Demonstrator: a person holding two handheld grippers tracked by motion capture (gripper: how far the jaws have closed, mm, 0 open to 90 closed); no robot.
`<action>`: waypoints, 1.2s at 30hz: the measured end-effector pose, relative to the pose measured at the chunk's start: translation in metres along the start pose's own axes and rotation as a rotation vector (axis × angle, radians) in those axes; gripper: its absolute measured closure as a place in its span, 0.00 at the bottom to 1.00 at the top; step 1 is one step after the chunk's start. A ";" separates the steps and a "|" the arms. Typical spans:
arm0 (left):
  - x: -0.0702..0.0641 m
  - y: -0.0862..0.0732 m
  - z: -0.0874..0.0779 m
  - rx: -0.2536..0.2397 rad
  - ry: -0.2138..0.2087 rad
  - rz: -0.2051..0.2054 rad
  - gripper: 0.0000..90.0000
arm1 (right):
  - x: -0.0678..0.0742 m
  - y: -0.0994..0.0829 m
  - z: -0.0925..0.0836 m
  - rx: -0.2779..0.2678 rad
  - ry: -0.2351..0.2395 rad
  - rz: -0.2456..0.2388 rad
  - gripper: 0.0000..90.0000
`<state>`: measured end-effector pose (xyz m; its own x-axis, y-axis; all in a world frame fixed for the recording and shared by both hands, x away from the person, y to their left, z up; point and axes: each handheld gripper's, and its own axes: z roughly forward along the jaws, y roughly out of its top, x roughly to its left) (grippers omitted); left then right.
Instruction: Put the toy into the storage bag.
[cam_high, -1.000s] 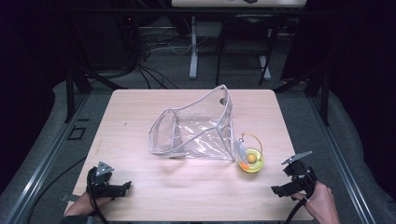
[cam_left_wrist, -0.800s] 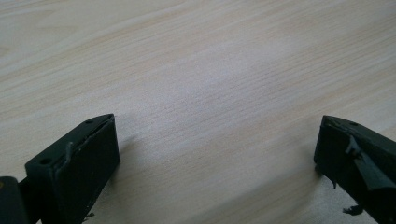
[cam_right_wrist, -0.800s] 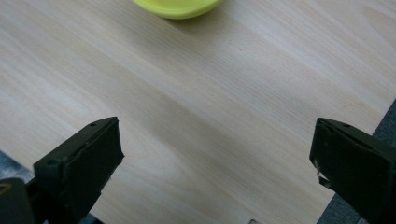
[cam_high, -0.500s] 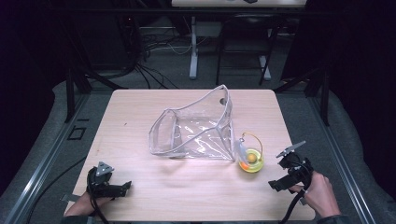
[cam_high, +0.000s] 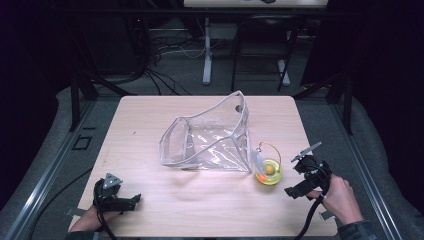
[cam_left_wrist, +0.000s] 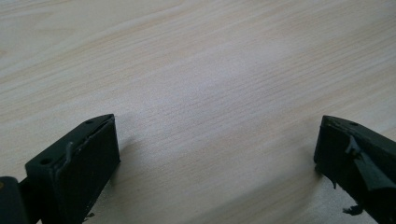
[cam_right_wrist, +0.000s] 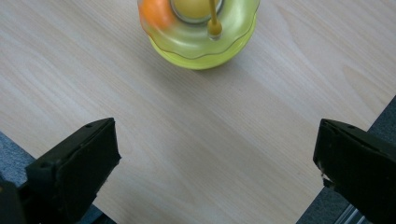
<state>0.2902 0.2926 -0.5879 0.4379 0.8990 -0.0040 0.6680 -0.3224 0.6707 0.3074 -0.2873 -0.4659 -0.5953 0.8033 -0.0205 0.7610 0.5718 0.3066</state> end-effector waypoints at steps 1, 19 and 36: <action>0.000 0.000 0.000 0.000 0.000 0.000 0.00 | 0.000 0.001 -0.001 -0.003 -0.004 0.000 0.00; 0.000 0.000 0.000 0.000 -0.001 0.002 0.00 | 0.003 0.024 -0.020 0.005 -0.023 -0.053 0.00; 0.000 0.000 0.000 0.000 -0.002 0.004 0.00 | 0.011 0.057 -0.034 0.032 -0.052 -0.125 0.11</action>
<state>0.2904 0.2926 -0.5879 0.4412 0.8974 -0.0028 0.6665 -0.3256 0.6706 0.3357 -0.2515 -0.4158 -0.6723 0.7326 -0.1064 0.6902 0.6723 0.2676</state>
